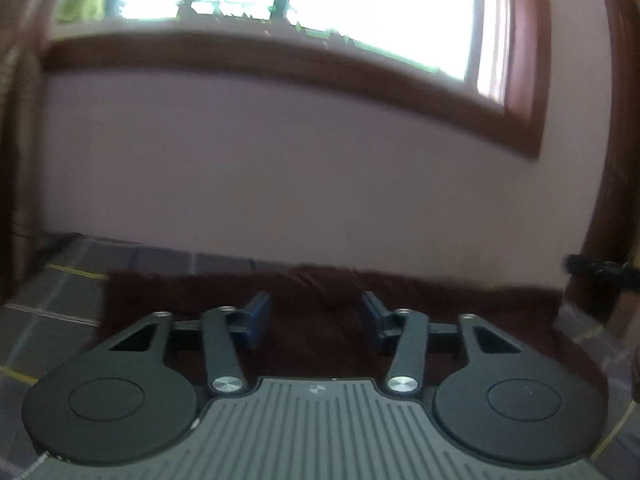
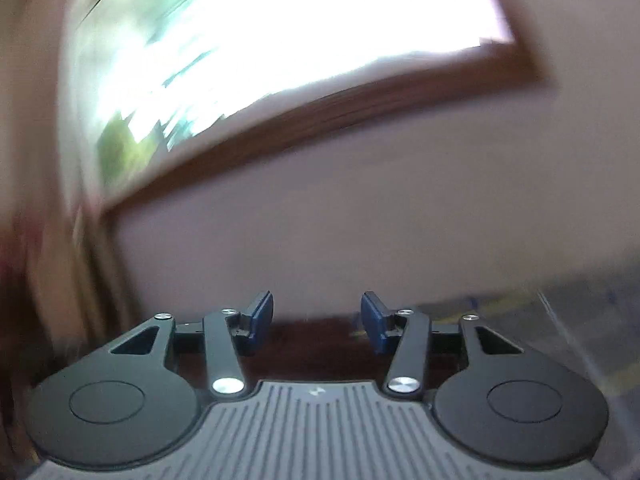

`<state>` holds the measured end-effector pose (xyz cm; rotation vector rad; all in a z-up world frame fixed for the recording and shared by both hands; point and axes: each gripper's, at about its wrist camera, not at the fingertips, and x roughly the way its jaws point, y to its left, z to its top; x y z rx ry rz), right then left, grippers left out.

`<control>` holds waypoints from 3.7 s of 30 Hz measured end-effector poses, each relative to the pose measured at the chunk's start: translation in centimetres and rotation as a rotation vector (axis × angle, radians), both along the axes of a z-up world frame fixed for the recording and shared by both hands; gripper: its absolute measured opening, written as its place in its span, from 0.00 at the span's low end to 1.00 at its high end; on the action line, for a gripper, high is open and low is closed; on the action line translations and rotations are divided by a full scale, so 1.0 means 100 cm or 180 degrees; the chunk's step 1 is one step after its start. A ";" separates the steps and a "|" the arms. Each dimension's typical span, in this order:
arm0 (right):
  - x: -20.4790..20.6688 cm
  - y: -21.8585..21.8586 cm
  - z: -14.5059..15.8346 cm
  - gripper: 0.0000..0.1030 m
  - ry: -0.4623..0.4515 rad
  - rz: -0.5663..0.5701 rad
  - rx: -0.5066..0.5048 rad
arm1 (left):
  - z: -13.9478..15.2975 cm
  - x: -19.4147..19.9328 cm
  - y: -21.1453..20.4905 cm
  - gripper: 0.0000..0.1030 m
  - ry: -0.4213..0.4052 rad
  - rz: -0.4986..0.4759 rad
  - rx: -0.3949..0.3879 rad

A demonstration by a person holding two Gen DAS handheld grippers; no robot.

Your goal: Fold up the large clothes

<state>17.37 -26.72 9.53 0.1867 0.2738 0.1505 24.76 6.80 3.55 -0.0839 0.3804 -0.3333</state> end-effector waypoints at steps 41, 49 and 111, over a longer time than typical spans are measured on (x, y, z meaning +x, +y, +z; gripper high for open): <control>0.106 -0.035 -0.100 0.40 0.1011 -0.0552 -0.0289 | -0.100 0.128 0.023 0.46 0.0665 0.0401 -0.0047; 0.109 -0.041 -0.114 0.40 0.1233 -0.0641 -0.0283 | -0.100 0.128 0.019 0.46 0.0637 0.0454 0.0062; 0.116 -0.022 -0.123 0.60 0.1167 -0.1152 -0.0896 | -0.095 0.119 0.008 0.49 0.0442 0.0672 0.0498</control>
